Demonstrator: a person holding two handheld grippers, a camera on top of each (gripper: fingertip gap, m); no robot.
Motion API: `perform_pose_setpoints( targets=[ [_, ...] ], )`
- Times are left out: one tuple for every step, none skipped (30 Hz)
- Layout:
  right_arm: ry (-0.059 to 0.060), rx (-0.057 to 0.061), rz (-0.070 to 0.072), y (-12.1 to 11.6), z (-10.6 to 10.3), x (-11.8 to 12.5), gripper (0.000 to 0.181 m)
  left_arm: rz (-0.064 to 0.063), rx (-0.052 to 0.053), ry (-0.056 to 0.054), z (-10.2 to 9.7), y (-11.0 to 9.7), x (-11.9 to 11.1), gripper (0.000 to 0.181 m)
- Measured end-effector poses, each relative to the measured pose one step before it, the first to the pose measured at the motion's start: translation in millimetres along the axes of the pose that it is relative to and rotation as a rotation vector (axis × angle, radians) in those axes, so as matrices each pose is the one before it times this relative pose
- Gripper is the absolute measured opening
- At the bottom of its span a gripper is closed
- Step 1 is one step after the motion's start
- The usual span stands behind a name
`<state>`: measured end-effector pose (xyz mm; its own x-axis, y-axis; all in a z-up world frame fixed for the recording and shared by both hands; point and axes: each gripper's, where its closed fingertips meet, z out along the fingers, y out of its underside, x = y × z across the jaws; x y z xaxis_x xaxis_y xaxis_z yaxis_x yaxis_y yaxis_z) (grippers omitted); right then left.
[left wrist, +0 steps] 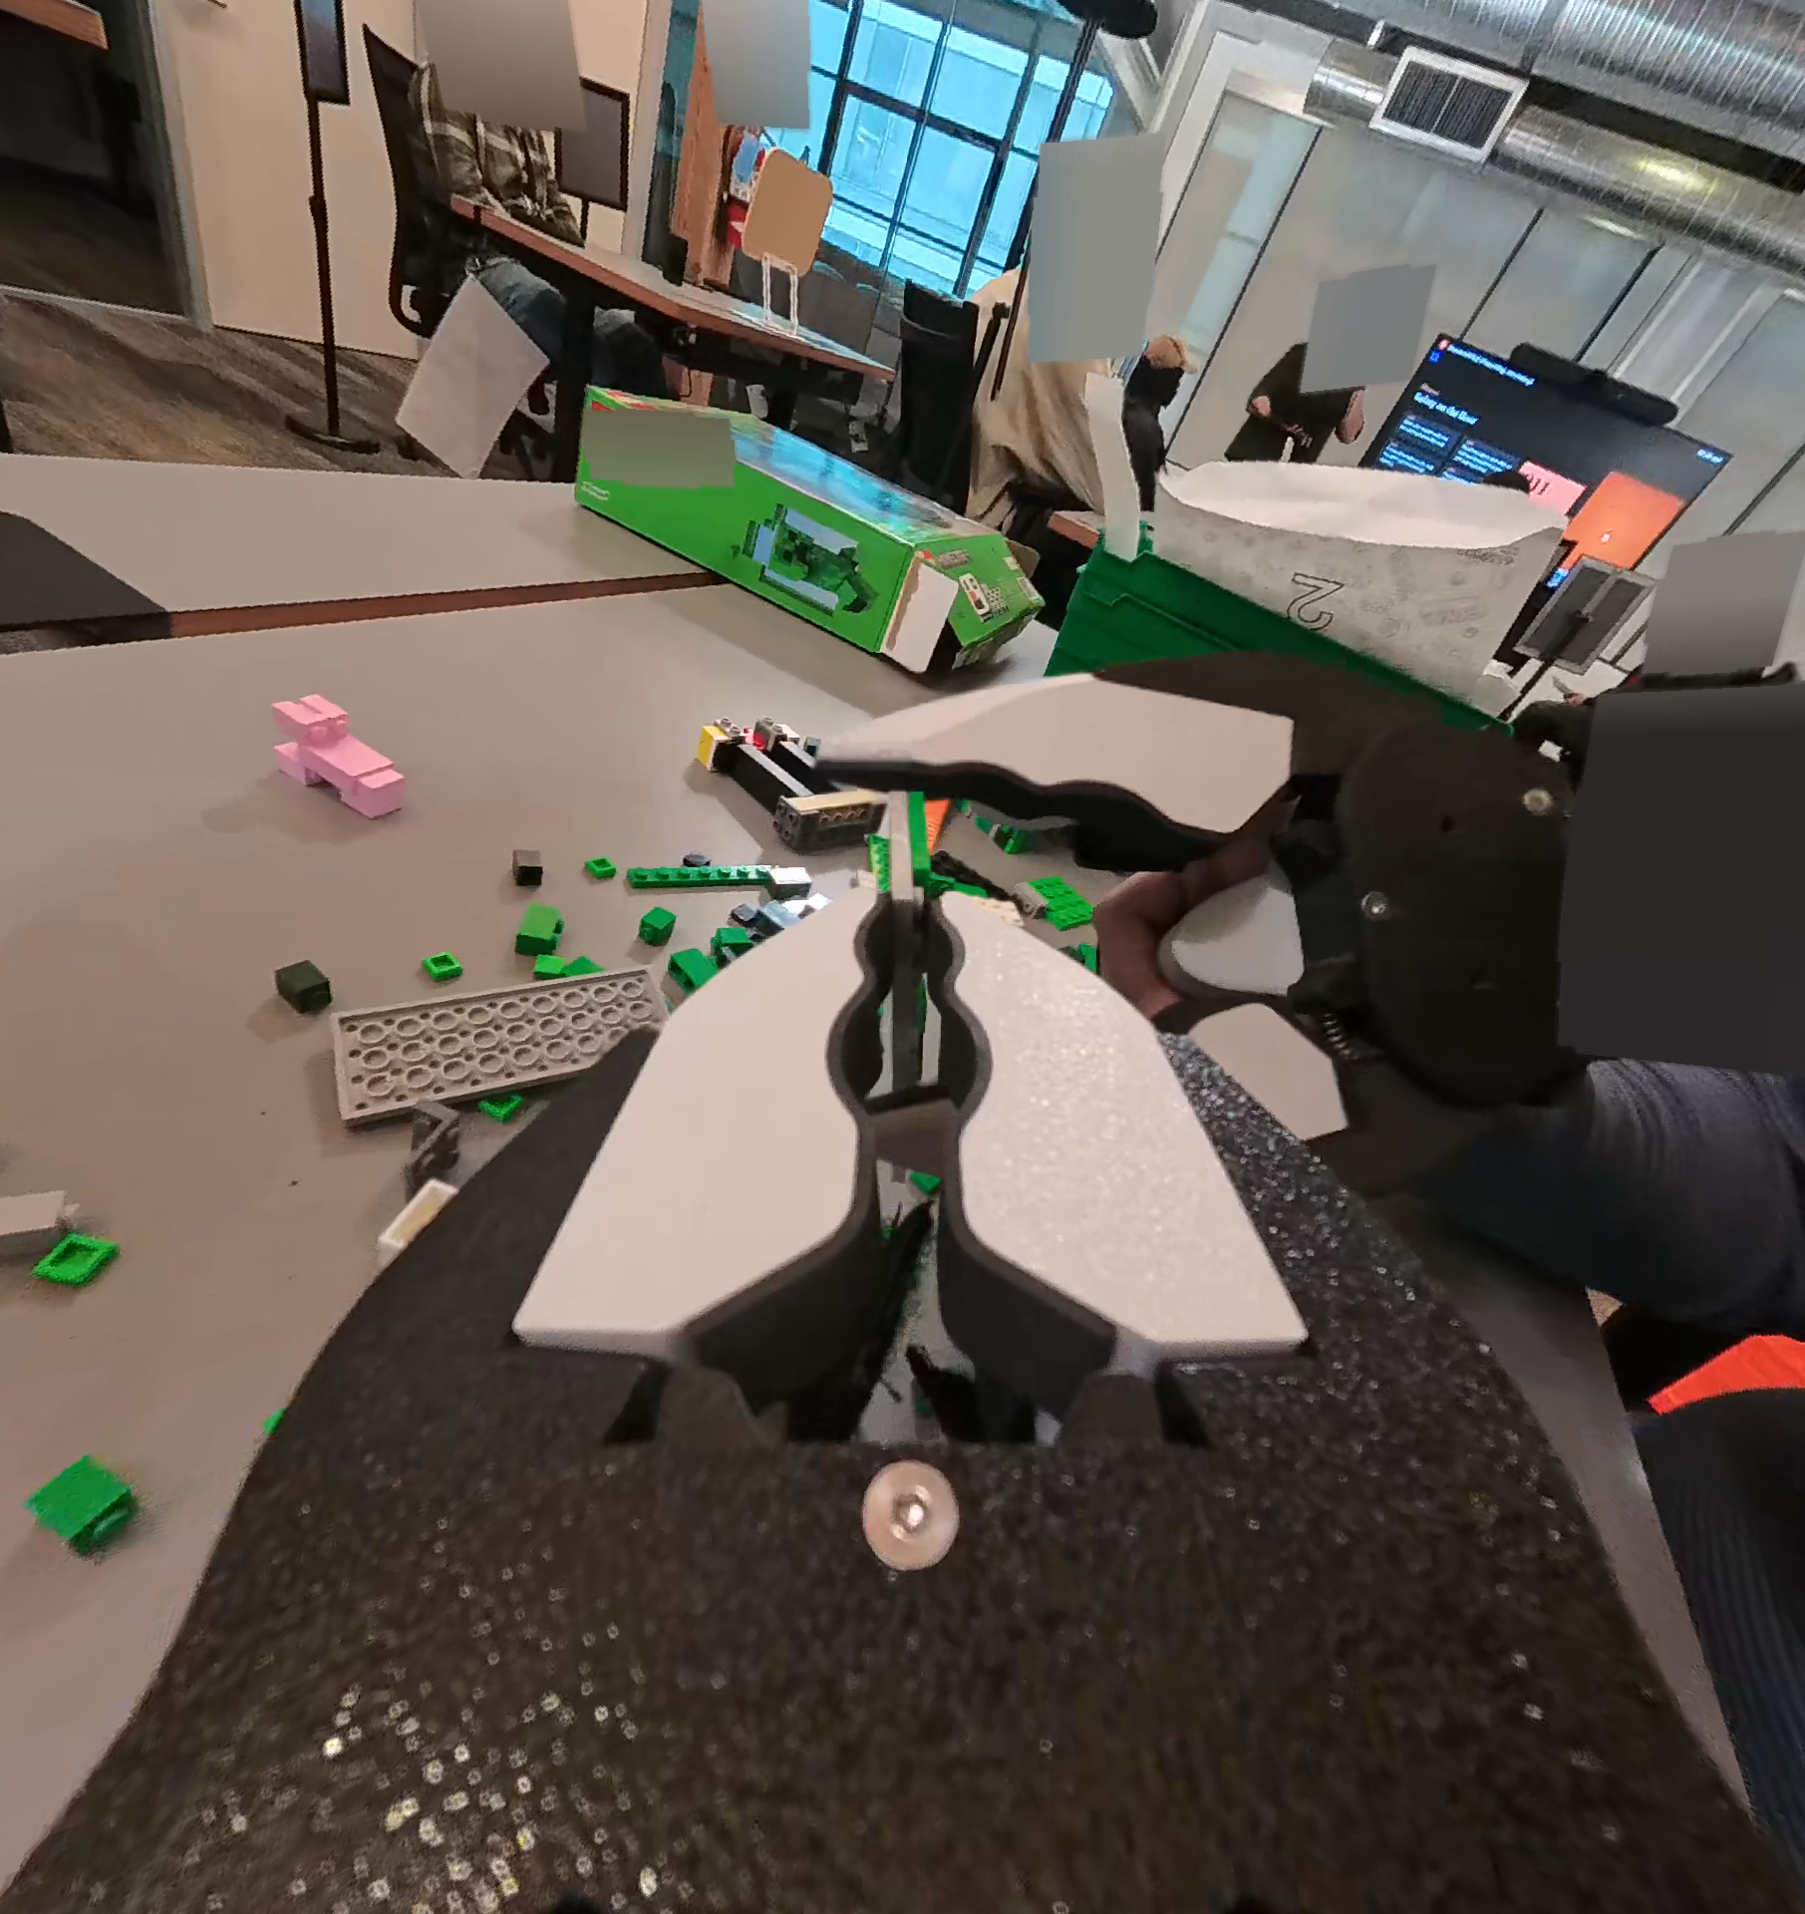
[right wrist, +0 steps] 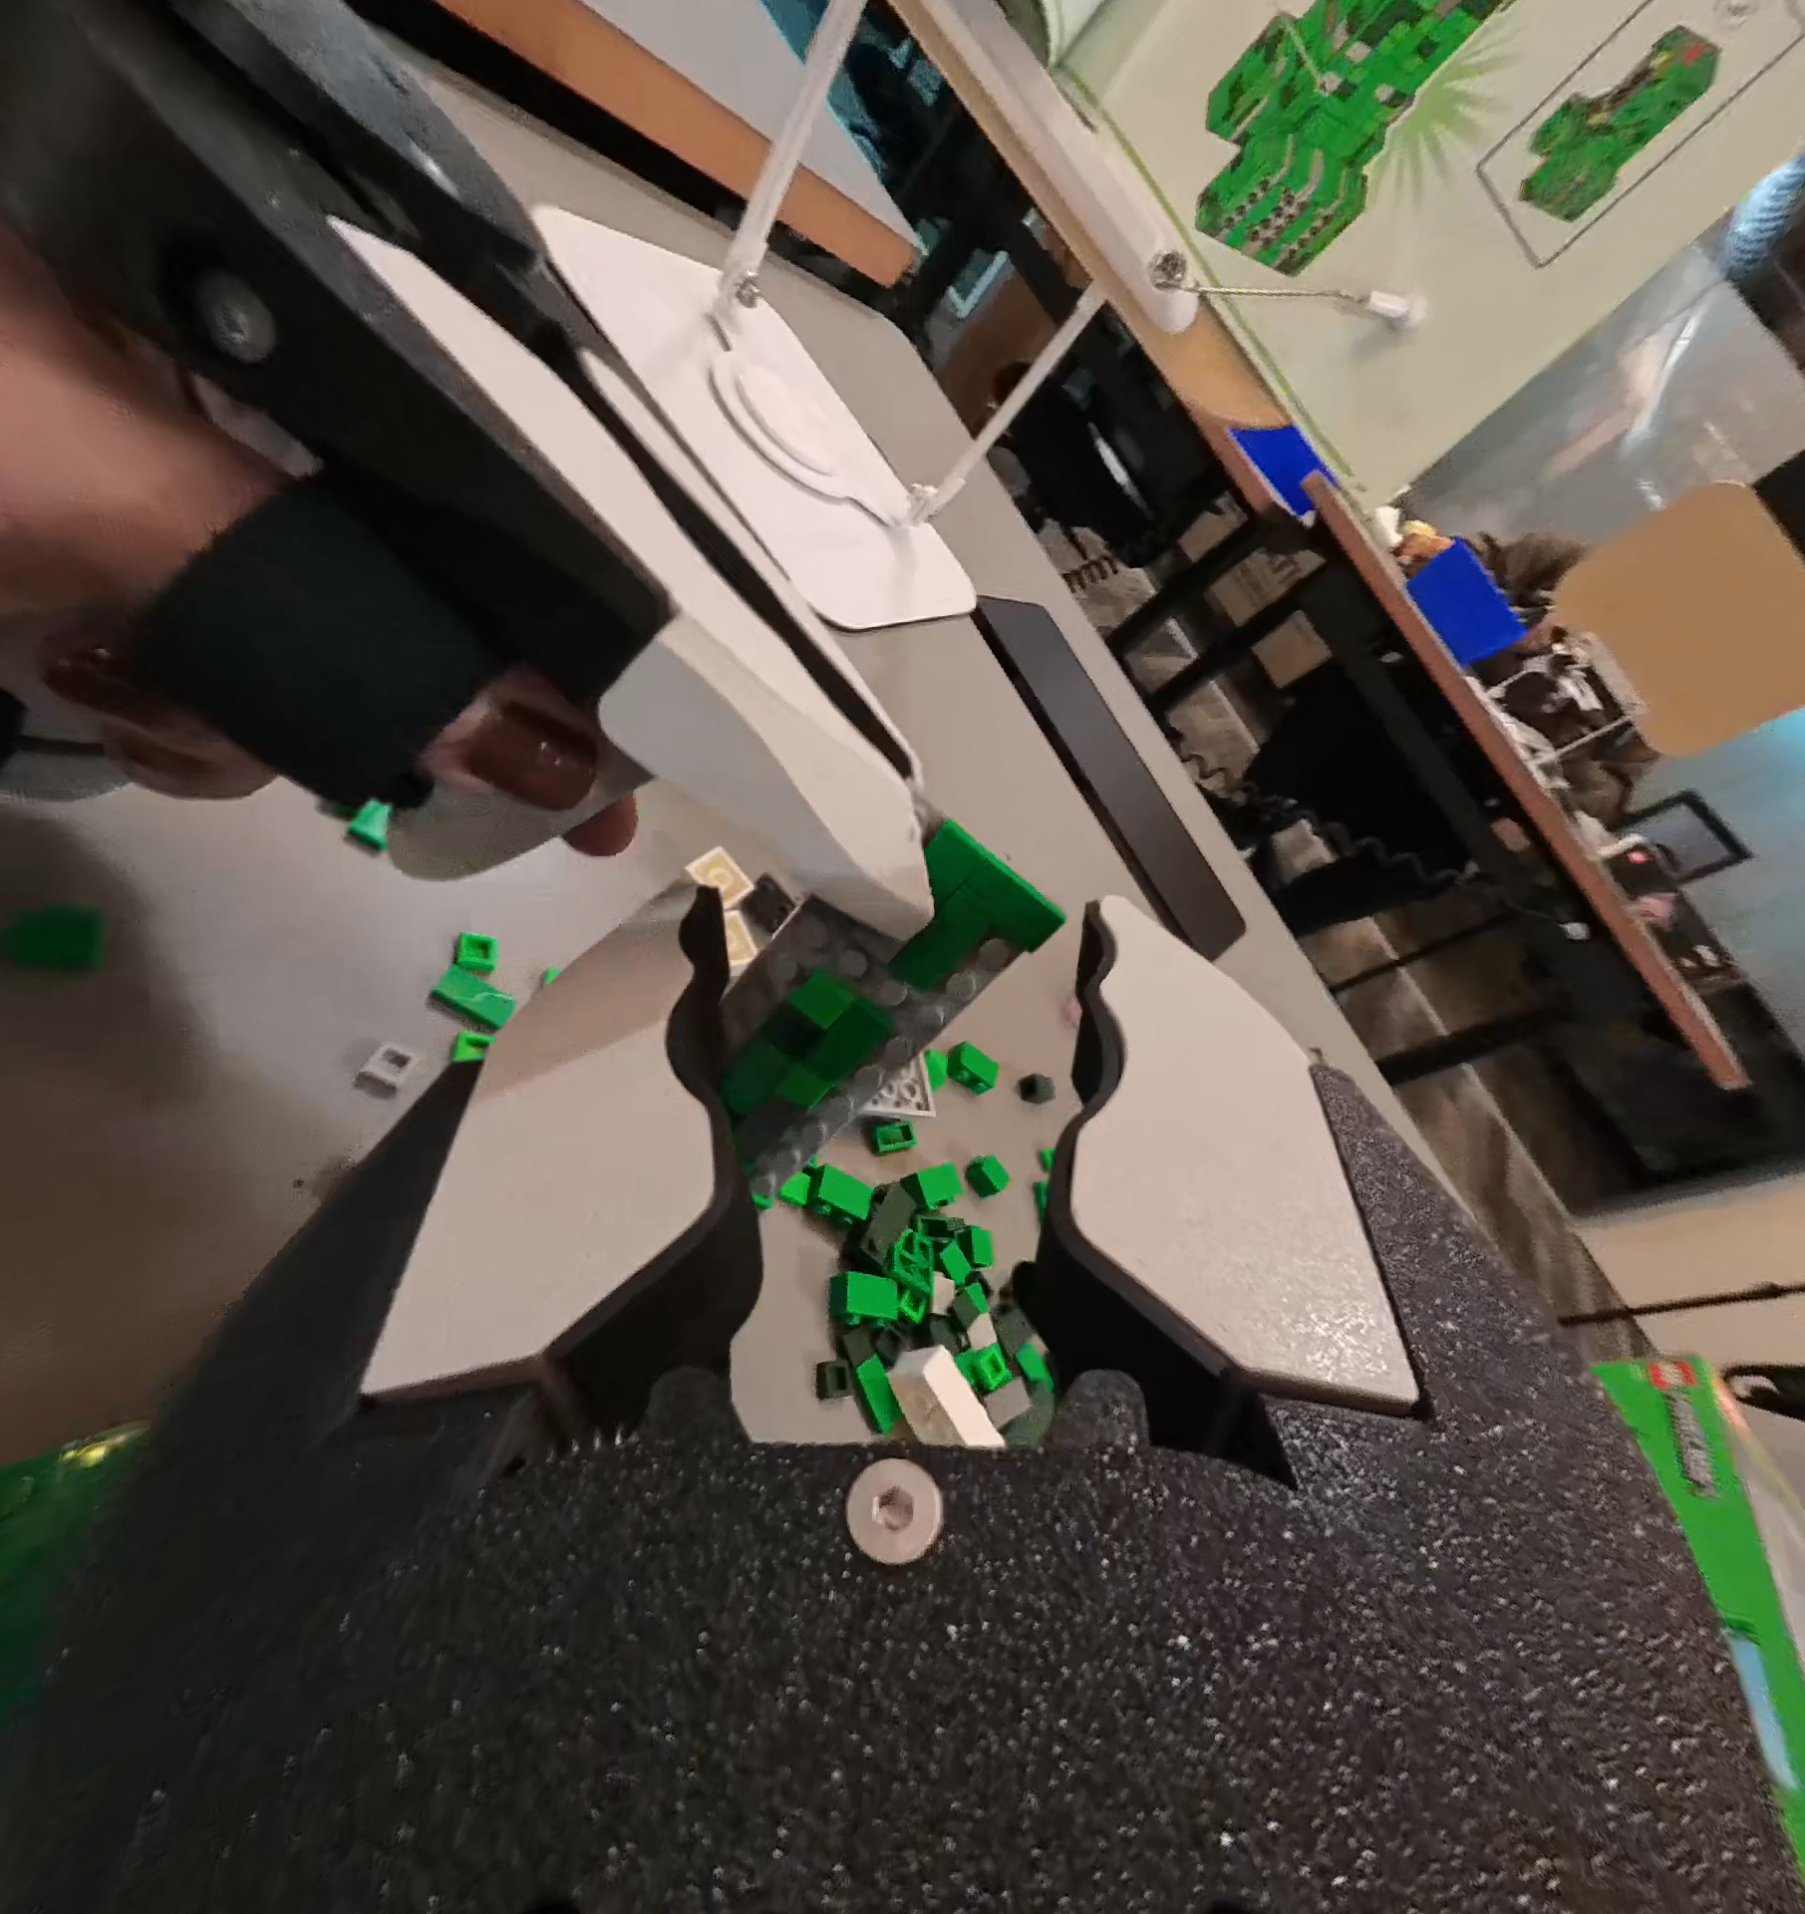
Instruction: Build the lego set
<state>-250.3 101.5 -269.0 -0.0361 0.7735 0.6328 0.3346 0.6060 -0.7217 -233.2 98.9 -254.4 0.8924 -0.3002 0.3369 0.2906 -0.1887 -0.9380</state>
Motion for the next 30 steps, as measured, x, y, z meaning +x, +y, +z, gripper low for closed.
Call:
perform_pose_setpoints(
  targets=[
    [0.0143,-0.0031,-0.0058,-0.06,0.07,1.25,0.061,-0.0062,0.0036,0.0076,0.97,0.43,1.75,0.005],
    [0.0157,-0.0021,-0.0058,0.28,0.08,1.34,0.055,-0.0082,0.004,0.0064,0.75,0.18,1.11,0.005],
    [0.0096,-0.0016,-0.0056,0.39,0.29,0.33,0.054,-0.006,0.0018,0.002,0.47,0.27,-0.18,0.005],
    [0.0065,-0.0039,-0.0023,0.77,0.67,-0.15,0.053,-0.0059,-0.0023,0.0008,0.16,0.58,-0.61,0.005],
    [0.0084,-0.0041,-0.0067,0.71,0.93,0.12,0.052,-0.0092,-0.0034,0.0004,0.19,1.06,-0.94,0.005],
    [0.0189,-0.0063,-0.0209,1.08,1.21,0.87,0.051,-0.017,-0.0031,-0.0004,0.49,1.01,-0.96,0.005],
    [0.0341,-0.0137,-0.0462,1.64,1.68,1.51,0.05,-0.0148,-0.0012,-0.0035,0.85,0.93,-1.0,0.005],
    [0.0436,-0.0206,-0.0623,2.35,2.29,1.36,0.049,-0.0124,-0.0024,-0.0118,1.12,1.17,-2.21,0.005],
    [0.0377,-0.0208,-0.0566,2.76,2.68,0.33,0.049,-0.0149,-0.0069,-0.0151,1.31,1.94,-3.09,0.005],
    [0.0227,-0.0157,-0.0372,2.7,2.68,-0.92,0.049,-0.0182,-0.0068,-0.013,1.39,2.3,-3.57,0.005],
    [0.0137,-0.0116,-0.0239,2.35,2.44,-1.2,0.049,-0.0233,-0.0056,-0.0074,1.23,2.22,-3.36,0.005],
    [0.0163,-0.0118,-0.0262,2.1,2.19,-0.87,0.049,-0.027,-0.0031,-0.0023,1.24,1.74,-2.83,0.005],
    [0.0202,-0.0129,-0.0324,1.93,2.03,-0.39,0.049,-0.0252,-0.0025,-0.0013,1.28,1.23,-2.58,0.005],
    [0.0184,-0.0109,-0.0321,1.67,1.76,-0.55,0.049,-0.021,-0.0031,-0.0023,1.36,1.3,-2.64,0.005],
    [0.0169,-0.0053,-0.0281,0.97,1.08,-0.61,0.049,-0.0215,0.0002,-0.0074,0.93,0.73,-3.35,0.005],
    [0.023,0.0049,-0.0319,-0.31,-0.42,-0.25,0.038,-0.0343,0.0077,-0.0017,0.31,-0.46,-3.65,0.005],
    [0.0331,0.0195,-0.0407,-2.28,-1.34,0.24,0.024,-0.0602,0.0479,0.0351,-2.71,-7.98,-1.7,0.004],
    [0.0124,0.0064,-0.0336,-1.16,0.2,-1.4,0.02,-0.0781,0.0094,0.0371,-1.13,-1.27,-0.73,0.004],
    [-0.0212,0.0007,0.0123,0.44,1.11,-4.65,0.02,-0.0211,-0.0004,0.0005,-0.22,2.22,-3.0,0.005],
    [-0.0262,0.01,0.0357,0.19,0.73,-3.85,0.021,0.0156,-0.0164,-0.0212,-0.41,2.74,-3.87,0.005],
    [-0.0119,0.0075,0.0201,0.0,0.17,-0.85,0.022,0.0168,-0.0146,-0.011,-0.11,1.42,-1.55,0.005],
    [-0.0066,0.0023,0.0135,0.13,0.06,0.06,0.022,0.0035,-0.0027,0.0024,0.3,-0.48,0.55,0.005],
    [-0.0192,-0.0011,0.0185,0.8,0.38,-1.64,0.023,0.0047,-0.0067,-0.0055,0.43,0.49,-0.74,0.005],
    [-0.0211,0.002,0.018,0.72,0.26,-2.26,0.023,0.0065,-0.0111,-0.0092,0.35,1.52,-1.85,0.005],
    [-0.013,0.0042,0.0074,0.36,-0.12,-1.44,0.024,-0.0007,-0.0058,-0.0006,-0.01,1.05,-1.14,0.005],
    [-0.0095,0.002,0.0014,0.37,-0.22,-1.01,0.025,-0.0062,-0.0031,0.0057,-0.02,0.71,-0.41,0.005],
    [-0.0107,0.0009,0.004,0.45,-0.2,-1.12,0.025,-0.0047,-0.0045,0.0028,0.08,0.74,-0.73,0.005],
    [-0.01,0.0035,0.0087,0.11,-0.23,-0.75,0.025,-0.0006,-0.0052,0.0025,0.11,0.7,-0.44,0.005],
    [-0.0114,0.006,0.0108,-0.22,-0.51,-0.49,0.025,0.0001,-0.0049,0.0042,-0.13,0.35,-0.03,0.005],
    [-0.0119,0.0088,0.0104,-0.58,-0.64,-0.12,0.026,0.0039,-0.0027,0.0045,-0.4,-0.09,0.07,0.005]
  ],
)
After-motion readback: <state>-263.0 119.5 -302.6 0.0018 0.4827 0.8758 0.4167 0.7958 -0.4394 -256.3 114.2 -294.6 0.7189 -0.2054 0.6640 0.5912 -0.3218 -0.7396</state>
